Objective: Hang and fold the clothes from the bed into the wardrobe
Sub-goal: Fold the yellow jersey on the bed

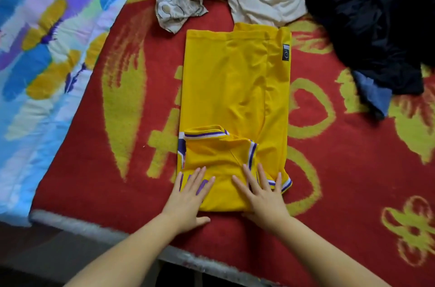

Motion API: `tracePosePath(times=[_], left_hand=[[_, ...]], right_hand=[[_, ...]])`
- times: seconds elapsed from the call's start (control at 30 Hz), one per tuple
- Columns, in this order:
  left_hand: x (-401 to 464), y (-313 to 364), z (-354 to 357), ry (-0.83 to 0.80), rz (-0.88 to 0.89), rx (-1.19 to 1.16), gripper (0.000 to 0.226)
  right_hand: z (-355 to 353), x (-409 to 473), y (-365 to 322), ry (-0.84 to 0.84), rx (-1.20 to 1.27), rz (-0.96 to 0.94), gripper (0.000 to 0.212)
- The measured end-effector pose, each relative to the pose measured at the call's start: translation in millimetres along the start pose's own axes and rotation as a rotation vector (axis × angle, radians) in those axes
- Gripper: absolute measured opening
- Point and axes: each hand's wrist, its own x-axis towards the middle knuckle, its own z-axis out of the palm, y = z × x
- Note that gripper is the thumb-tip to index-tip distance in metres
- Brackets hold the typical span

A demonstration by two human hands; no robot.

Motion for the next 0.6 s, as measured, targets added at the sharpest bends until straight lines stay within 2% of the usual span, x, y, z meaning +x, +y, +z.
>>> tracePosePath(times=[0.1, 0.27, 0.33, 0.4, 0.5, 0.57, 0.6], left_hand=[[8, -8, -5, -0.051, 0.000, 0.019, 0.107], [2, -9, -27, -0.178, 0.046, 0.041, 0.091], [-3, -5, -47, -0.308, 0.076, -0.010, 0.086], [-8, -1, -66, -0.526, 0.083, -0.203, 0.081], [-19, -9, -94, -0.811, 0.070, -0.467, 0.058], [-20, -27, -110, -0.887, 0.049, -0.620, 0.025], [-17, -38, -117, -0.874, 0.033, -0.688, 0.012]], right_hand=[[-9, 10, 8, -0.005, 0.011, 0.043, 0.094], [-27, 6, -3, -0.141, 0.037, 0.050, 0.096], [-39, -1, -9, -0.270, 0.079, 0.039, 0.095], [-50, -11, -11, -0.441, 0.187, -0.016, 0.091], [-72, -30, -2, -0.673, 0.386, -0.129, 0.073], [-88, -32, 11, -0.737, 0.445, -0.117, 0.047], [-96, -27, 20, -0.714, 0.486, -0.081, 0.032]])
